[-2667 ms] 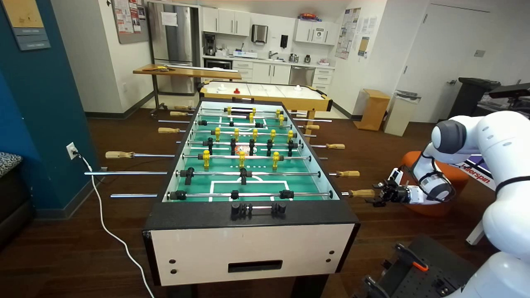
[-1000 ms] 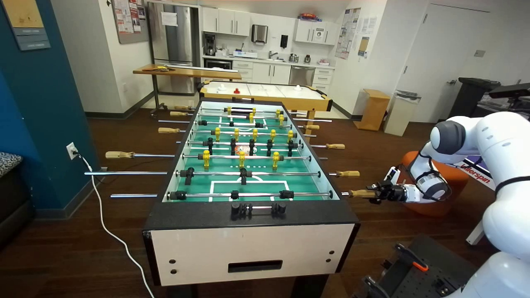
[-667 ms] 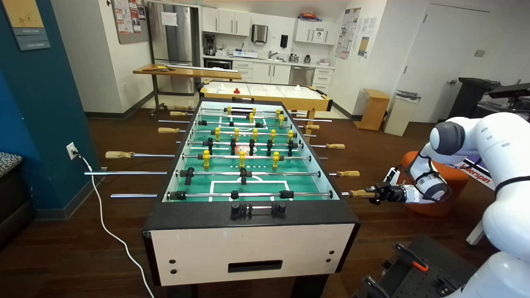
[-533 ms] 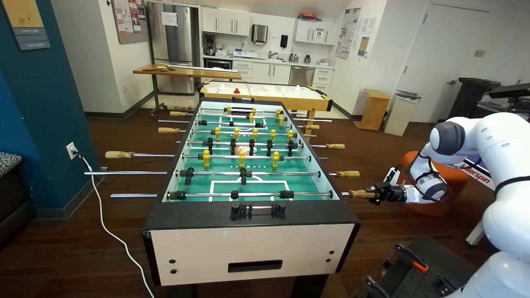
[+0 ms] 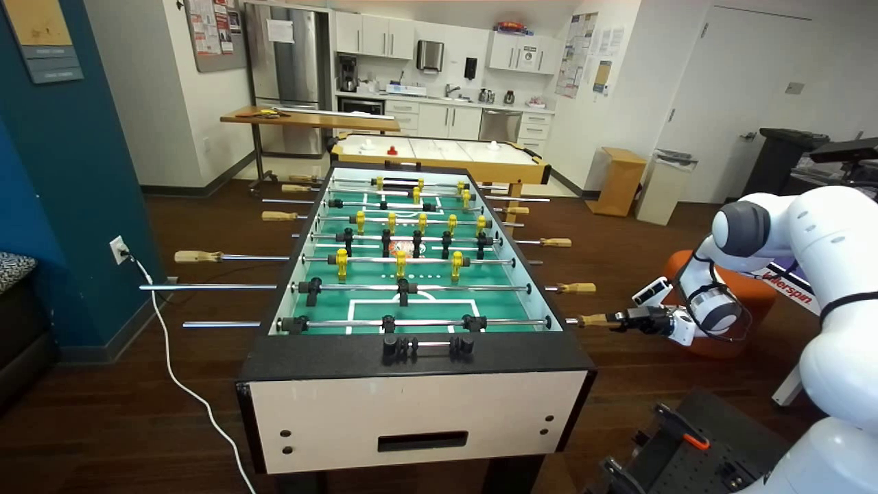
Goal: Twist the first rod of the foosball table
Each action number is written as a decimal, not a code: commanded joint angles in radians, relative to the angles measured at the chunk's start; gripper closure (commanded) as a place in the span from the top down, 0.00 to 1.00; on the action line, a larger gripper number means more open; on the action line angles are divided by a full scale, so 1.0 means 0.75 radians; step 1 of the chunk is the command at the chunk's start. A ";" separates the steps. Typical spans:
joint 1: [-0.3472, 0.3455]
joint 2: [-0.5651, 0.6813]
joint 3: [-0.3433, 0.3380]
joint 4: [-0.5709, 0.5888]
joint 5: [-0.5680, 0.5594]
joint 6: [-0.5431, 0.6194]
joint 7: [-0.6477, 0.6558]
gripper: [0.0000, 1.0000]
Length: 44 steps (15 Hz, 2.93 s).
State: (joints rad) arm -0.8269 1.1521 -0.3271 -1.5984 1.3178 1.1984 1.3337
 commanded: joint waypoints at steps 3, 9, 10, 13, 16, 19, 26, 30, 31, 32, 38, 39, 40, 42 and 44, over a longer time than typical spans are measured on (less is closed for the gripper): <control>0.010 -0.002 -0.010 -0.002 0.000 -0.004 -0.196 0.41; 0.020 -0.011 -0.016 -0.004 0.011 0.050 -0.388 0.16; 0.021 -0.013 -0.017 -0.001 0.007 0.056 -0.473 0.16; 0.017 -0.020 -0.021 0.002 -0.005 0.042 -0.682 0.16; 0.013 -0.027 -0.025 0.003 -0.004 0.041 -0.889 0.16; 0.004 -0.029 -0.027 0.006 0.000 0.037 -1.098 0.16; 0.010 -0.004 -0.018 0.005 -0.012 -0.003 -1.162 0.41; 0.012 -0.014 -0.019 0.009 -0.019 0.033 -1.378 0.16; 0.010 -0.016 -0.019 0.012 -0.023 0.035 -1.454 0.16; 0.011 -0.017 -0.020 0.012 -0.025 0.042 -1.525 0.16; 0.005 -0.027 -0.017 -0.001 -0.021 0.068 -1.948 0.16; 0.000 -0.032 -0.015 -0.006 -0.017 0.069 -2.017 0.16; -0.005 -0.034 -0.013 -0.009 -0.012 0.069 -2.085 0.16; -0.023 -0.039 -0.001 -0.019 0.025 0.078 -2.204 0.16; -0.021 -0.006 0.004 0.002 -0.024 0.011 -2.166 0.41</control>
State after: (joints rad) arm -0.8315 1.1490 -0.3374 -1.5999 1.3094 1.1988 -0.2948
